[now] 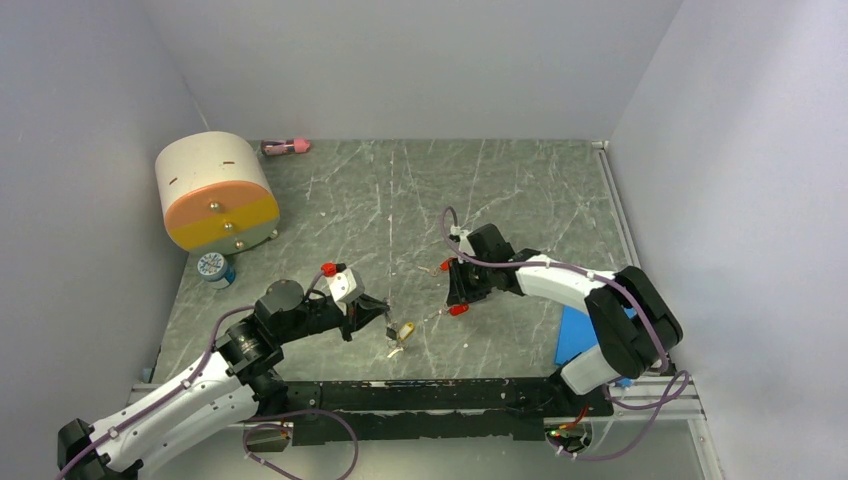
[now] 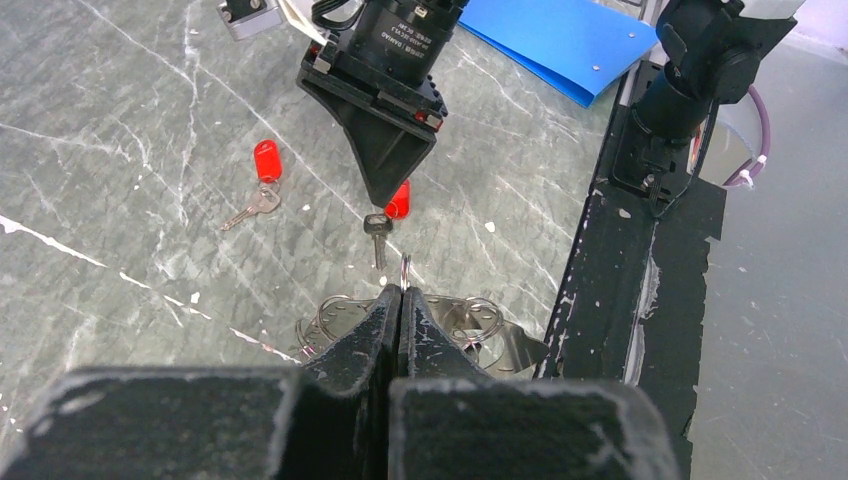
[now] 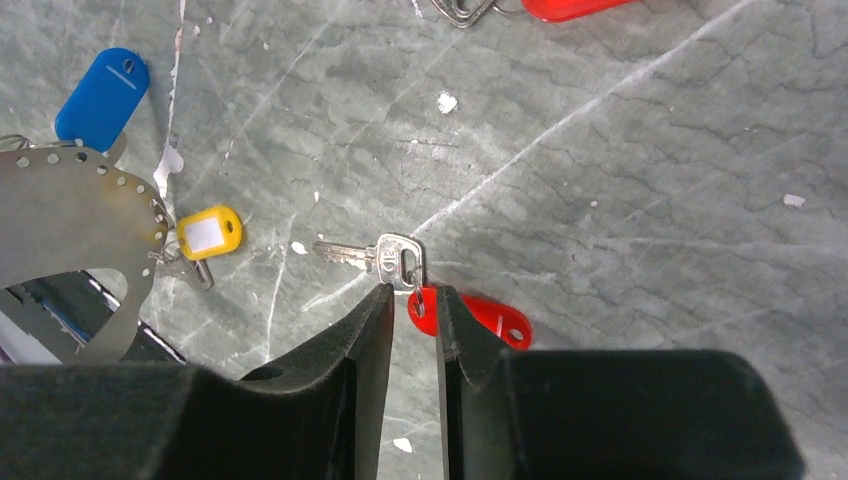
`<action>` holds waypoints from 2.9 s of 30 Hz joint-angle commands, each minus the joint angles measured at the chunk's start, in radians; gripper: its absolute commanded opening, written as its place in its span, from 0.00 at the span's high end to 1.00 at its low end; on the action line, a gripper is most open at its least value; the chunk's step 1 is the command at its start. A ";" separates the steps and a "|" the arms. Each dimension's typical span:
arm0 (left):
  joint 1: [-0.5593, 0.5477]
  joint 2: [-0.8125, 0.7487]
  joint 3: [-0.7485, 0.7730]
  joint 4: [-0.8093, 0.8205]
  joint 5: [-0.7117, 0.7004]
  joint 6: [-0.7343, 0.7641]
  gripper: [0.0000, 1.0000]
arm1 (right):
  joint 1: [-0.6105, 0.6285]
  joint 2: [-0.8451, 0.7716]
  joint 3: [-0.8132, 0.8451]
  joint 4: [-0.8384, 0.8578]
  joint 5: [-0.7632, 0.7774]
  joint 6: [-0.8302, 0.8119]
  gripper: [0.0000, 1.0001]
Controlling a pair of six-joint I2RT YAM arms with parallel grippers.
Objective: Put the keys on the keyring
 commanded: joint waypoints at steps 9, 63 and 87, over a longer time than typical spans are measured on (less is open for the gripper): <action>-0.004 -0.001 0.062 0.035 0.012 -0.001 0.97 | -0.006 -0.020 -0.018 0.023 -0.010 0.037 0.73; -0.004 0.025 0.069 0.035 0.022 0.001 0.97 | -0.007 -0.443 0.042 -0.005 0.123 -0.087 1.00; -0.004 0.064 -0.003 0.218 0.090 0.022 0.97 | -0.005 -0.590 -0.009 0.067 -0.165 -0.195 1.00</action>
